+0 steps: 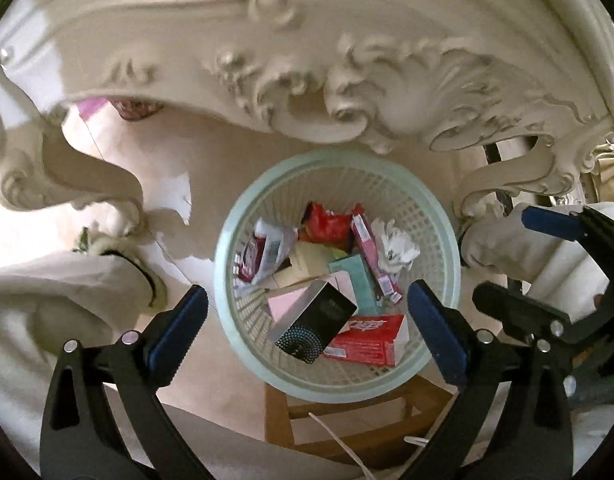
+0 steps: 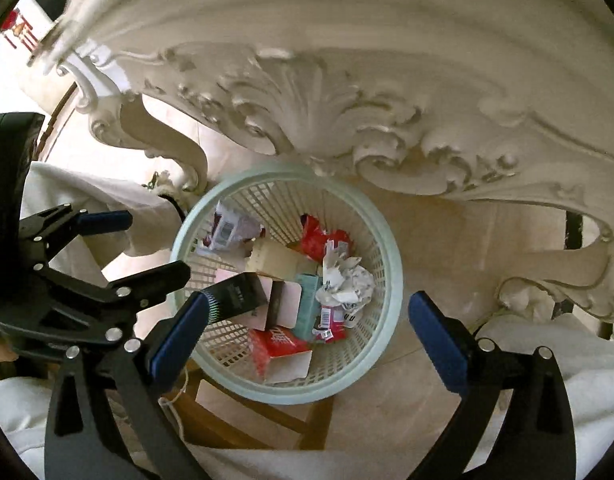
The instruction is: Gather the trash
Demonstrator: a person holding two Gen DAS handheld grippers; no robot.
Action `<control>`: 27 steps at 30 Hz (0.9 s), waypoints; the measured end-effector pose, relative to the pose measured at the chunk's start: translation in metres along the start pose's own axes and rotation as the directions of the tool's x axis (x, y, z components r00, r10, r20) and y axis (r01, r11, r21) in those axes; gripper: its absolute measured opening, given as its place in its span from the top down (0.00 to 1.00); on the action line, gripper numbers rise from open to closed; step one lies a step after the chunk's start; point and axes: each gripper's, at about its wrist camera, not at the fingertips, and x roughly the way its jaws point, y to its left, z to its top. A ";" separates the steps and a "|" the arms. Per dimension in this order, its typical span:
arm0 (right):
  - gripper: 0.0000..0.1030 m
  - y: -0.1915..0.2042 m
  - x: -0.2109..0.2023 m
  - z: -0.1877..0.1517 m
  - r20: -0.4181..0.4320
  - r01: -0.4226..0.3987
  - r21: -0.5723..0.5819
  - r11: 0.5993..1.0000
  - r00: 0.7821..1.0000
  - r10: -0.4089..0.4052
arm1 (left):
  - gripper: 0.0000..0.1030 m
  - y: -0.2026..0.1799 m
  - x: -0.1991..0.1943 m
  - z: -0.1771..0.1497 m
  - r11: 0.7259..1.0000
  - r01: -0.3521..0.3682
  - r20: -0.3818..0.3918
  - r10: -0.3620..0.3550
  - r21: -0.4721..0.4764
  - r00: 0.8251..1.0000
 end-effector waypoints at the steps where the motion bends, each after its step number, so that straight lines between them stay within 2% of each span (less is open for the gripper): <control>1: 0.07 0.001 -0.006 -0.002 0.010 0.013 -0.002 1.000 1.000 -0.013 | 0.06 -0.003 -0.006 0.000 1.000 -0.009 0.015 0.009 0.003 1.000; 4: 0.07 0.001 -0.029 -0.003 0.047 0.043 0.022 0.999 0.998 -0.044 | 0.06 -0.006 -0.033 0.002 0.997 -0.078 0.094 0.078 -0.002 0.993; 7: 0.07 -0.002 -0.054 -0.001 0.091 0.067 0.060 0.996 0.993 -0.072 | 0.06 -0.004 -0.061 0.007 0.995 -0.099 0.165 0.103 -0.034 0.981; 13: 0.07 -0.006 -0.095 0.002 0.175 0.094 0.113 0.989 0.978 -0.113 | 0.06 -0.009 -0.117 0.013 0.978 -0.191 0.295 0.208 -0.088 0.933; 15: 0.07 -0.005 -0.102 0.002 0.182 0.108 0.115 0.987 0.975 -0.128 | 0.06 -0.008 -0.130 0.012 0.976 -0.187 0.321 0.214 -0.113 0.923; 18: 0.07 -0.003 -0.109 0.001 0.193 0.120 0.120 0.986 0.971 -0.141 | 0.06 -0.004 -0.145 0.012 0.983 -0.127 0.344 0.165 -0.130 0.924; 20: 0.07 -0.003 -0.113 -0.001 0.203 0.123 0.127 0.984 0.968 -0.147 | 0.06 -0.004 -0.156 0.011 0.985 -0.110 0.364 0.151 -0.132 0.919; 25: 0.07 -0.001 -0.119 -0.002 0.216 0.144 0.133 0.980 0.961 -0.171 | 0.06 -0.015 -0.174 0.006 0.977 -0.174 0.420 0.212 -0.126 0.882; 27: 0.07 -0.002 -0.121 -0.003 0.223 0.144 0.135 0.980 0.959 -0.172 | 0.06 -0.019 -0.181 0.004 0.978 -0.172 0.436 0.207 -0.117 0.876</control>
